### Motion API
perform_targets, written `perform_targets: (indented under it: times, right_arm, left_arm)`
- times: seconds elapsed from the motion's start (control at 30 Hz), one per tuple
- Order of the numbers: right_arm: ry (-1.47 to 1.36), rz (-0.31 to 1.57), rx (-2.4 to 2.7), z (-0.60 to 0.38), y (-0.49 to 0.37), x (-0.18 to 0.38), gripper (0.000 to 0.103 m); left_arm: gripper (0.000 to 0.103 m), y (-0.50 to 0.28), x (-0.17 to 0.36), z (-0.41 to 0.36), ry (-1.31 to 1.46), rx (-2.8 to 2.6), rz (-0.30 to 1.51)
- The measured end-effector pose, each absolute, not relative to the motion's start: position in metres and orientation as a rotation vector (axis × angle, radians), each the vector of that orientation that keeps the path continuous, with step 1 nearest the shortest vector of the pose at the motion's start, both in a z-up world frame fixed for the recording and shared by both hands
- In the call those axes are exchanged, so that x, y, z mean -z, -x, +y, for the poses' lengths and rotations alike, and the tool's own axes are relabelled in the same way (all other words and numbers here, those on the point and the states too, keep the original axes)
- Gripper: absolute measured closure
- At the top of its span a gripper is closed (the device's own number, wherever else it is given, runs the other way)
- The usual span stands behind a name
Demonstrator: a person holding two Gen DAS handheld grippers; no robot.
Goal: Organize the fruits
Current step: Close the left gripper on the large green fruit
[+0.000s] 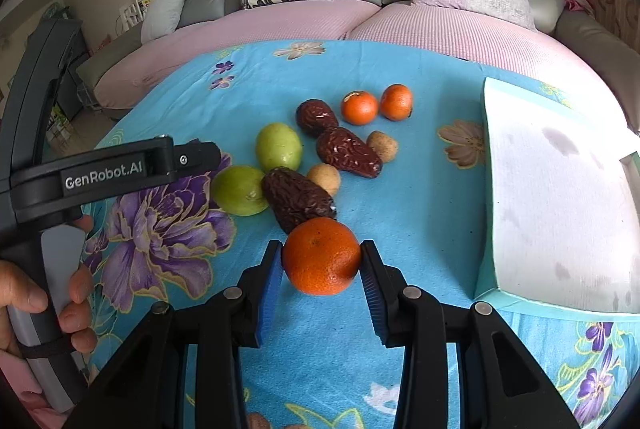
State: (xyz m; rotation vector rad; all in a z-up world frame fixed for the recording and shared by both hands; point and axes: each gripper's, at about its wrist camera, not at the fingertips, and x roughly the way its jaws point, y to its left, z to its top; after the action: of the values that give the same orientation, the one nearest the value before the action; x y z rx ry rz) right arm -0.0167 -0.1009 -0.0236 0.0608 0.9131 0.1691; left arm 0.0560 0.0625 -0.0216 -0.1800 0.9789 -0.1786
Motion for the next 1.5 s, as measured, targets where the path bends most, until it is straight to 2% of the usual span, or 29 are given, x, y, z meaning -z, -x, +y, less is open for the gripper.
perform_targets:
  times: [0.03, 0.1, 0.43, 0.6, 0.77, 0.83, 0.87, 1.5]
  right_arm:
    - [-0.067, 0.913, -0.158, -0.105, 0.017, 0.023, 0.063]
    - [-0.081, 0.908, -0.136, -0.114, 0.017, 0.022, 0.063]
    - [-0.139, 0.898, -0.052, -0.148, 0.020, 0.019, 0.063]
    - [-0.140, 0.896, -0.050, -0.149, 0.021, 0.019, 0.063]
    - [-0.139, 0.898, -0.051, -0.149, 0.021, 0.019, 0.063]
    - [-0.138, 0.899, -0.050, -0.149, 0.021, 0.020, 0.063]
    - [-0.138, 0.899, -0.050, -0.149, 0.021, 0.020, 0.063]
    - [-0.133, 0.855, -0.015, -0.162, 0.024, 0.006, 0.063]
  left_arm:
    - [0.011, -0.056, 0.022, 0.058, 0.169, 0.190, 0.982]
    - [0.018, -0.055, 0.023, 0.050, 0.151, 0.213, 0.991]
    - [0.021, -0.054, 0.038, 0.024, 0.049, 0.252, 1.048]
    - [0.029, -0.056, 0.043, 0.021, 0.040, 0.251, 1.062]
    - [0.033, -0.056, 0.044, 0.023, 0.053, 0.253, 1.061]
    - [0.039, -0.056, 0.044, 0.023, 0.059, 0.266, 1.058]
    - [0.046, -0.056, 0.043, 0.023, 0.069, 0.282, 1.056]
    - [0.046, -0.051, 0.016, 0.044, 0.106, 0.180, 0.954]
